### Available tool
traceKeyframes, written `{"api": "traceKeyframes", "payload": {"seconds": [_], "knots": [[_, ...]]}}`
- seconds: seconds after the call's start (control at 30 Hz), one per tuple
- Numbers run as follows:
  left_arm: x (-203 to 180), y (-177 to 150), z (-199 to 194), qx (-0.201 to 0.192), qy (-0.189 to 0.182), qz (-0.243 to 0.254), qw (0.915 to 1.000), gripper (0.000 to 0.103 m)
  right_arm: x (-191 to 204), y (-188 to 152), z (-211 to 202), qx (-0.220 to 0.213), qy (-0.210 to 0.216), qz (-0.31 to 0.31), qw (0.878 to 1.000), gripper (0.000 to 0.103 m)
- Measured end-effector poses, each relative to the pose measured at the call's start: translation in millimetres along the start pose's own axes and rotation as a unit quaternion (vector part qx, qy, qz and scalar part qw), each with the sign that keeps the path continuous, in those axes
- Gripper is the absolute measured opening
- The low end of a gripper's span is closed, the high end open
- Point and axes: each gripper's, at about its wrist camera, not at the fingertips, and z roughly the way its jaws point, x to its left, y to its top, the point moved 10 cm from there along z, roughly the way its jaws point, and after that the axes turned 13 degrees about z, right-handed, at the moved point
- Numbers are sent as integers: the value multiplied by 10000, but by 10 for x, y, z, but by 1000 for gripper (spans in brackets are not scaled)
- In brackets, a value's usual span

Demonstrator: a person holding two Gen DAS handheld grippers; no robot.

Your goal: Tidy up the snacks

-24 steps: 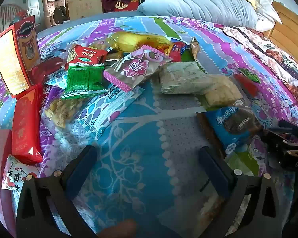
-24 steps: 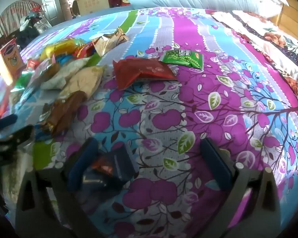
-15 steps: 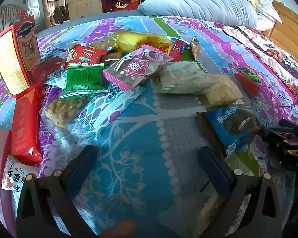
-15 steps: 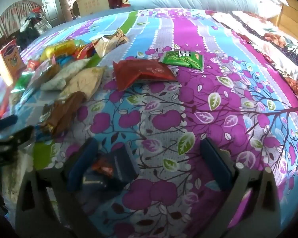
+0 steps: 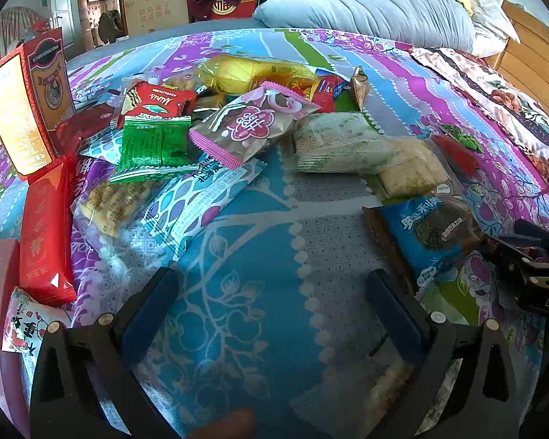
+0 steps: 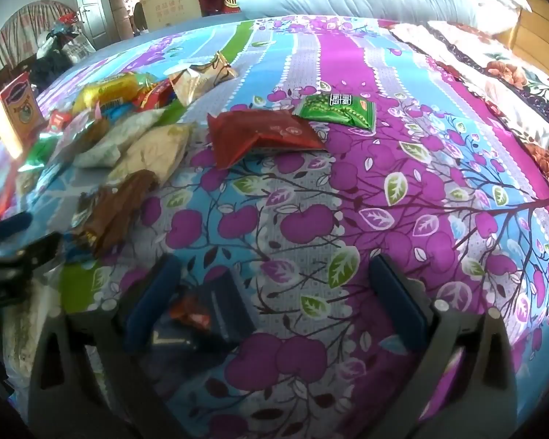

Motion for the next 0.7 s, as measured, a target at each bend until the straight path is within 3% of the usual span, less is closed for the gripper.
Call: {"api": "traceKeyframes", "payload": {"seconds": [0.7], "knots": [[16, 1, -8, 5, -6, -4, 10000, 103, 8, 6, 11, -9, 6, 5, 10000, 103]]}}
